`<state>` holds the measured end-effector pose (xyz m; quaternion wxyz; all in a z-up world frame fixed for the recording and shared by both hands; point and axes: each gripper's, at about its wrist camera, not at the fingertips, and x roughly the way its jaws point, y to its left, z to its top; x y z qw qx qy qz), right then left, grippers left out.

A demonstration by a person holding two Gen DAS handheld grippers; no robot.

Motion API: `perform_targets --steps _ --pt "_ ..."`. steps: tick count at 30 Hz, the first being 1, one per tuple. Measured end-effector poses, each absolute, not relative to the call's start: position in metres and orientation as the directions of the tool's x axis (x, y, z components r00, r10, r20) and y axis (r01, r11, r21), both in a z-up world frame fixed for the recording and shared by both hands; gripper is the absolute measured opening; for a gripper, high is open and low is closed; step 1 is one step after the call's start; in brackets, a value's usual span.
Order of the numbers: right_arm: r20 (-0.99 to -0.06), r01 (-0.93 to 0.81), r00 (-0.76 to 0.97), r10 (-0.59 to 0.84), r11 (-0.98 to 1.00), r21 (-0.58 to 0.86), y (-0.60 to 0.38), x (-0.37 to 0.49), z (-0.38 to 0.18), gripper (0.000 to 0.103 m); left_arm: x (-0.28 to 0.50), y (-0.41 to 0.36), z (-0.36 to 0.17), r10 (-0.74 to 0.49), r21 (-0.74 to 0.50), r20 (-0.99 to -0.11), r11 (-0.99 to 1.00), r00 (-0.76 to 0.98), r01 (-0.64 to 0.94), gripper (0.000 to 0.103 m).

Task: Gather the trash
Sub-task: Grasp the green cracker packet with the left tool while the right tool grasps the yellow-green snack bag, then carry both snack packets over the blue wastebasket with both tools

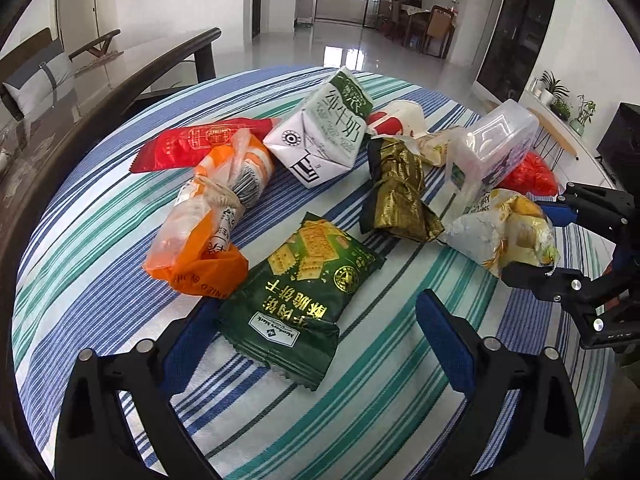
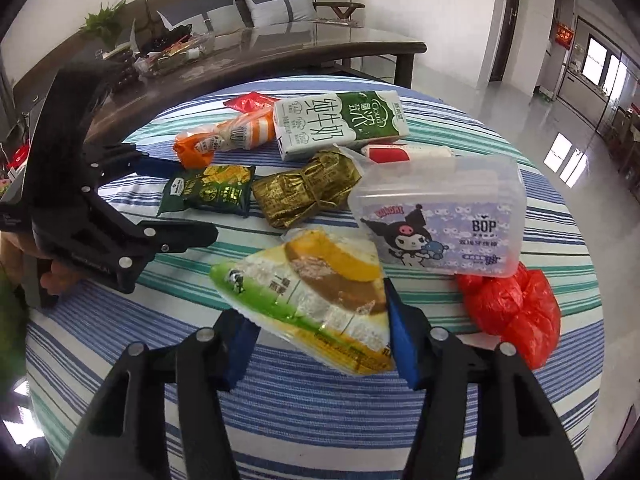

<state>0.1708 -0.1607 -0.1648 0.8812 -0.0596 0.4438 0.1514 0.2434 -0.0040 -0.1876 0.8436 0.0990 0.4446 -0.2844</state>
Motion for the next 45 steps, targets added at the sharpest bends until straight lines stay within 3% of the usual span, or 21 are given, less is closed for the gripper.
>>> perform_targets --steps 4,8,9,12,20,23,26,28,29,31,34,45 --pt "-0.796 -0.325 0.554 0.244 0.943 0.063 -0.172 0.143 -0.155 0.054 0.219 -0.008 -0.186 -0.397 -0.065 -0.802 0.800 0.445 0.596 0.069" --pt "-0.817 -0.317 0.518 0.254 0.944 0.092 -0.186 0.120 -0.156 0.054 0.192 -0.010 -0.184 -0.434 -0.096 -0.807 0.765 0.401 0.637 0.067" --pt "-0.824 -0.315 0.507 0.253 0.944 0.096 -0.190 0.113 -0.157 0.054 0.184 -0.012 -0.183 -0.436 -0.092 -0.806 0.760 0.400 0.643 0.069" --pt "-0.830 -0.293 0.502 0.245 0.951 0.104 -0.198 0.104 -0.161 0.061 0.180 -0.012 -0.181 -0.410 -0.065 -0.797 0.788 0.443 0.612 0.091" --pt "-0.819 -0.290 0.507 0.269 0.948 0.132 -0.201 0.099 -0.151 0.079 0.227 -0.033 -0.185 -0.299 -0.041 -0.828 0.876 0.474 0.481 0.091" --pt "-0.826 -0.333 0.509 0.242 0.940 0.070 -0.189 0.101 -0.150 0.082 0.233 -0.044 -0.189 -0.239 0.022 -0.838 0.884 0.491 0.467 0.091" --pt "-0.840 -0.353 0.503 0.206 0.935 0.018 -0.183 0.109 -0.159 0.082 0.237 -0.041 -0.190 -0.239 0.010 -0.840 0.890 0.486 0.455 0.091" --pt "-0.845 -0.347 0.495 0.201 0.938 0.020 -0.185 0.111 -0.162 0.056 0.237 -0.037 -0.189 -0.246 -0.001 -0.837 0.893 0.488 0.450 0.081" --pt "-0.841 -0.338 0.500 0.208 0.941 0.032 -0.187 0.109 -0.160 0.051 0.236 -0.035 -0.188 -0.252 -0.003 -0.834 0.892 0.491 0.453 0.075" --pt "-0.830 -0.329 0.516 0.212 0.943 0.037 -0.189 0.104 -0.156 0.046 0.233 -0.030 -0.185 -0.261 -0.005 -0.830 0.887 0.494 0.462 0.047" --pt "-0.815 -0.317 0.535 0.224 0.947 0.052 -0.195 0.094 -0.147 0.043 0.227 -0.024 -0.182 -0.272 -0.016 -0.828 0.886 0.490 0.464 0.036" --pt "-0.770 -0.197 0.565 0.299 0.954 0.225 -0.247 0.071 -0.136 0.043 0.156 -0.038 -0.155 -0.397 -0.123 -0.780 0.855 0.484 0.503 0.033"
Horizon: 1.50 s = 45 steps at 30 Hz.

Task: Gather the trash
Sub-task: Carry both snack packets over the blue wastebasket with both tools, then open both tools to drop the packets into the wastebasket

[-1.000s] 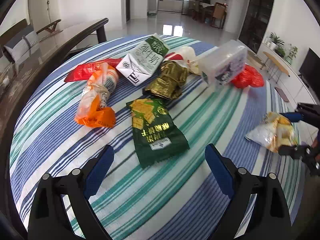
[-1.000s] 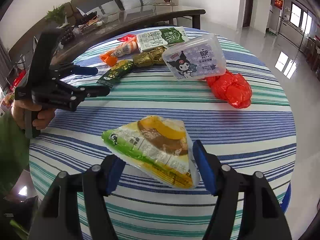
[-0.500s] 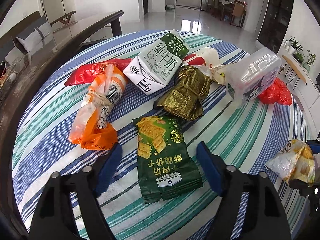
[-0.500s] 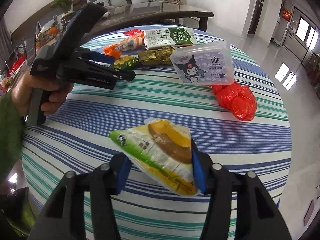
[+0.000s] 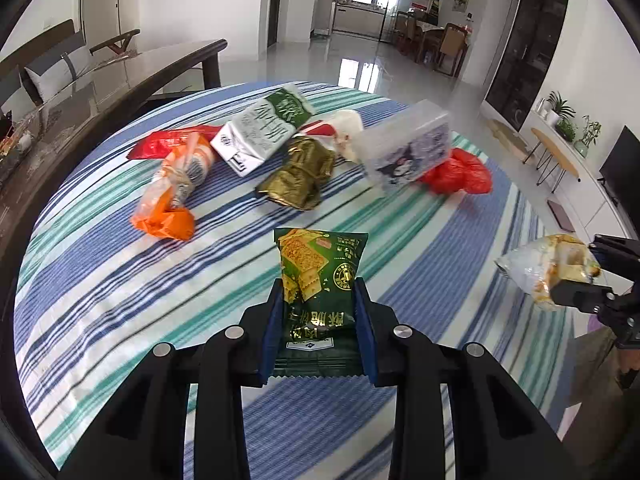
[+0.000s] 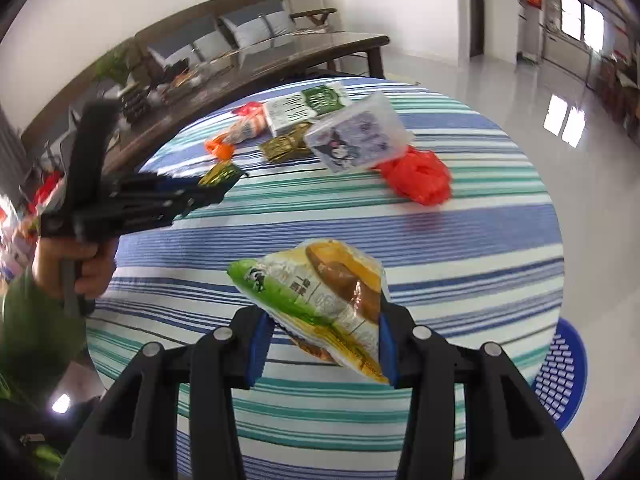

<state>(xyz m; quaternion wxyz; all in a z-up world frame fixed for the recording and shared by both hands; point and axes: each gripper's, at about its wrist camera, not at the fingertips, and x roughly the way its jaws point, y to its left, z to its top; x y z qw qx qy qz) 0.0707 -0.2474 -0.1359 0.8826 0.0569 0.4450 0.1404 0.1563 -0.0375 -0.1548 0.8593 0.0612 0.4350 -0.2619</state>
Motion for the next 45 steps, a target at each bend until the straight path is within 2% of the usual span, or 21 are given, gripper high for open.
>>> perform_targets --steps 7,13,19,24,30,41,44,45 --pt "-0.733 -0.035 0.631 0.253 0.954 0.299 -0.334 0.040 -0.120 0.043 0.103 -0.116 -0.120 -0.518 -0.174 -0.737 0.765 0.434 0.620 0.033" --pt "-0.760 0.171 0.643 0.091 0.951 0.258 -0.428 0.012 -0.123 0.043 0.065 -0.205 -0.103 -0.608 -0.221 -0.714 0.666 0.347 0.713 0.033" --pt "-0.794 0.310 0.607 0.021 0.914 0.262 -0.497 -0.001 -0.143 0.043 0.039 -0.304 -0.107 -0.642 -0.242 -0.720 0.587 0.263 0.772 0.033" --pt "-0.814 0.383 0.580 0.024 0.874 0.299 -0.538 0.000 -0.167 0.043 0.029 -0.373 -0.133 -0.624 -0.239 -0.752 0.557 0.211 0.795 0.033" --pt "-0.830 0.459 0.556 0.045 0.816 0.351 -0.580 0.000 -0.195 0.043 0.043 -0.429 -0.191 -0.575 -0.259 -0.799 0.591 0.173 0.764 0.033" --pt "-0.845 0.510 0.528 0.086 0.763 0.396 -0.614 0.010 -0.246 0.043 0.070 -0.480 -0.252 -0.520 -0.244 -0.841 0.615 0.152 0.750 0.033" --pt "-0.841 0.515 0.532 0.101 0.749 0.416 -0.620 0.014 -0.252 0.048 0.076 -0.490 -0.261 -0.505 -0.229 -0.849 0.615 0.154 0.754 0.034" --pt "-0.839 0.515 0.536 0.095 0.750 0.414 -0.622 0.016 -0.252 0.057 0.077 -0.492 -0.264 -0.501 -0.223 -0.852 0.611 0.154 0.759 0.036"
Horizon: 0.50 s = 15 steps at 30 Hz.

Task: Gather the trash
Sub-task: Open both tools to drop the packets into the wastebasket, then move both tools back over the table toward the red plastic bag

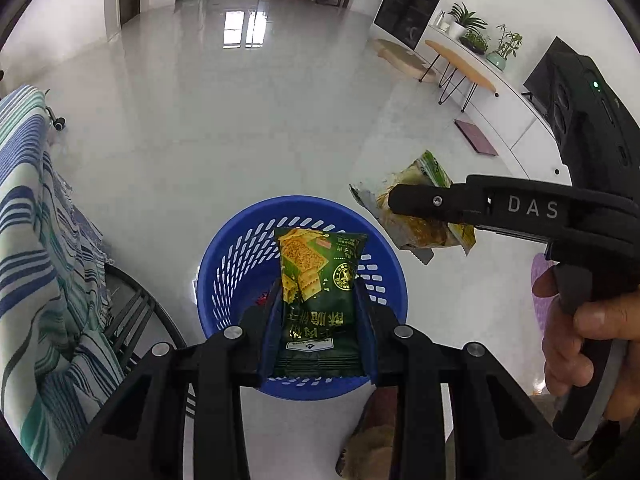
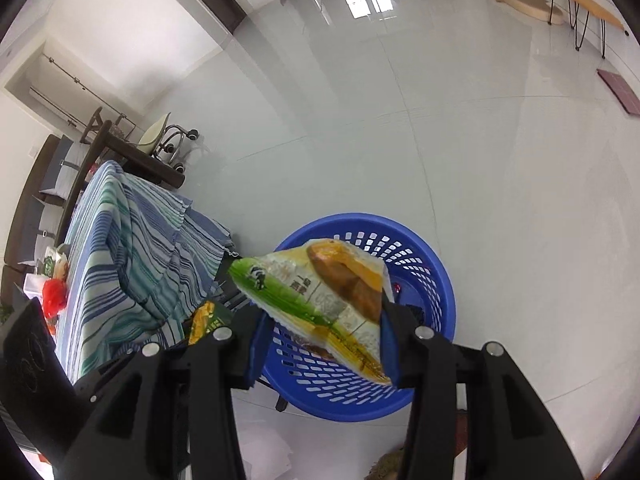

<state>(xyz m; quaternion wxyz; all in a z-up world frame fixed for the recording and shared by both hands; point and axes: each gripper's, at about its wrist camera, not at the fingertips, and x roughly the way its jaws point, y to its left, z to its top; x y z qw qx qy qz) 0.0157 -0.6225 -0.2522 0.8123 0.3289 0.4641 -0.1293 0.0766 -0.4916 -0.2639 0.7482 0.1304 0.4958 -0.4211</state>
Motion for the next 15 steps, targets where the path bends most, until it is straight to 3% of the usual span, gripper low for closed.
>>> perform_targets --steps 2,4,6,12,15 --pt "-0.836 0.526 0.545 0.068 0.749 0.403 -0.628 0.016 -0.249 0.069 0.076 -0.498 -0.270 -0.481 -0.196 -0.862 0.608 0.161 0.769 0.046" --pt "-0.827 0.528 0.561 0.043 0.750 0.397 -0.631 0.013 -0.242 0.070 0.076 -0.496 -0.269 -0.474 -0.170 -0.859 0.618 0.192 0.768 0.074" --pt "-0.818 0.529 0.576 0.002 0.761 0.374 -0.632 0.009 -0.232 0.074 0.075 -0.491 -0.260 -0.486 -0.159 -0.844 0.629 0.225 0.761 0.084" --pt "-0.728 0.490 0.677 -0.103 0.802 0.342 -0.617 -0.012 -0.192 0.096 0.056 -0.449 -0.199 -0.583 -0.171 -0.749 0.628 0.313 0.759 0.098" --pt "-0.651 0.431 0.749 -0.125 0.838 0.335 -0.590 -0.022 -0.168 0.098 0.040 -0.415 -0.161 -0.627 -0.161 -0.682 0.631 0.377 0.759 0.098"
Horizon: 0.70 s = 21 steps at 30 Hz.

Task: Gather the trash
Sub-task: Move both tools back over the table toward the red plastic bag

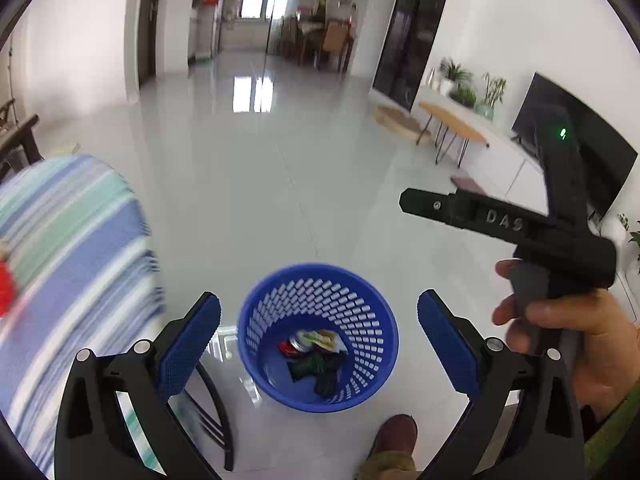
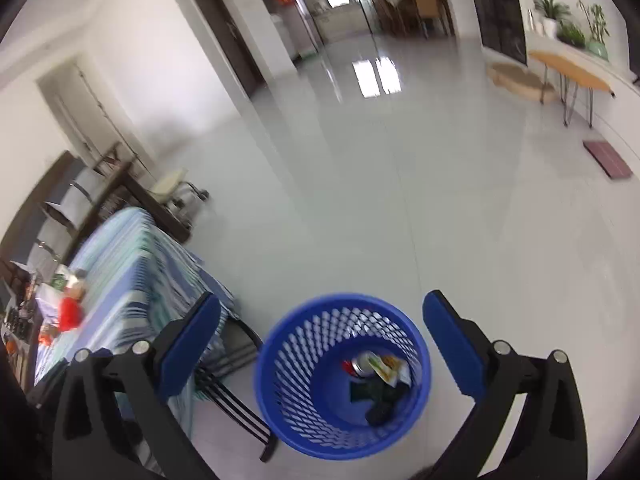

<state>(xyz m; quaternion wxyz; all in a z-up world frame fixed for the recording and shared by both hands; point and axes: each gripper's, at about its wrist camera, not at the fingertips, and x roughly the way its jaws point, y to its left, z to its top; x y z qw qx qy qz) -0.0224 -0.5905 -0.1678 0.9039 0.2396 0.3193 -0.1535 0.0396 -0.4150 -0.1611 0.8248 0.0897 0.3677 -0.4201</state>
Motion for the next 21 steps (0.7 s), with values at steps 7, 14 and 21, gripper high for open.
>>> perform_targets --steps 7,14,21 --pt "-0.608 0.289 0.786 -0.110 0.935 0.205 -0.484 -0.021 -0.145 0.098 0.032 -0.313 -0.145 -0.560 -0.133 -0.692 0.719 0.455 0.682 0.098" --pt "-0.641 0.061 0.765 0.060 0.984 0.165 -0.356 0.007 -0.149 0.098 0.053 -0.205 -0.158 -0.389 -0.027 -0.744 0.830 0.544 0.557 0.098" --pt "-0.698 -0.041 0.705 0.129 0.989 0.141 -0.279 0.041 -0.157 0.098 0.077 -0.115 -0.154 -0.339 -0.056 -0.743 0.891 0.576 0.451 0.098"
